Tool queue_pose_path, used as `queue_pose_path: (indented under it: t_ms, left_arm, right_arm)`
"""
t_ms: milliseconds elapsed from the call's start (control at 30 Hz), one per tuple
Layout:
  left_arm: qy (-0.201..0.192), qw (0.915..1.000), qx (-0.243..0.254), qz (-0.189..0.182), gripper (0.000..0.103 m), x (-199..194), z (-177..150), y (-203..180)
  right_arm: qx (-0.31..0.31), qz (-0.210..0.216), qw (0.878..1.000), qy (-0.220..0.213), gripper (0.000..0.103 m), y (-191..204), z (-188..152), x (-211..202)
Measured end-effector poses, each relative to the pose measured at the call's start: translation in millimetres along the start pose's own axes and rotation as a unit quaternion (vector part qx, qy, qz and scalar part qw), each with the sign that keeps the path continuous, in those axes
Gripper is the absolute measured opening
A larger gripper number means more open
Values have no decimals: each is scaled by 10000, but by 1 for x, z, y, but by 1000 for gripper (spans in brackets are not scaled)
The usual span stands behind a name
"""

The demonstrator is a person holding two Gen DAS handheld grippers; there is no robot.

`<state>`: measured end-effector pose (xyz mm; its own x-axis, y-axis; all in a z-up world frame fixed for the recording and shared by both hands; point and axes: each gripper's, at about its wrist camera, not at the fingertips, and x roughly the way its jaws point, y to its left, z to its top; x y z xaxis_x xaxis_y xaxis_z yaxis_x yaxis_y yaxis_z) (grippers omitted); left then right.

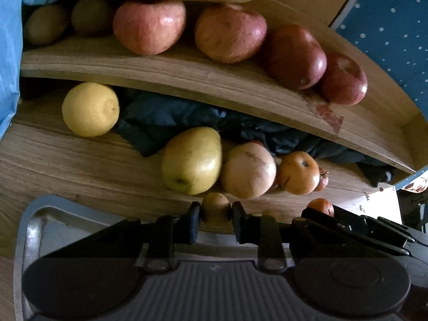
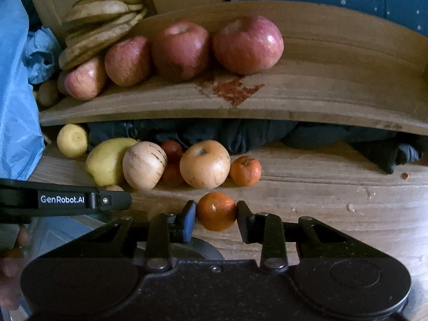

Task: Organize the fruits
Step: 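Close the left tool on a brown kiwi while the right tool grasps a tangerine, then carry both fruits over the metal tray and open both tools to drop them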

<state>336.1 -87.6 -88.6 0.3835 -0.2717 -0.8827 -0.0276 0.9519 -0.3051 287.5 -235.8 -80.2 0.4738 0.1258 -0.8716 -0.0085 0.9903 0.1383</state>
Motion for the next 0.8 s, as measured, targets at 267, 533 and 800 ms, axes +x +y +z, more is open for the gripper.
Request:
queue_pose_path:
  t_ms: [267, 533, 800]
  left_arm:
    - [-6, 9994, 228, -245, 28, -17, -2, -6]
    - [30, 9961, 710, -520, 28, -42, -14, 4]
    - [254, 9872, 1284, -912, 28, -59, -32, 15]
  right_arm:
    - [-46, -11, 9998, -171, 35, 3, 2, -23]
    - [-166, 37, 9995, -261, 35, 18, -10, -50]
    - [-208, 70, 9996, -192, 35, 42, -37, -71]
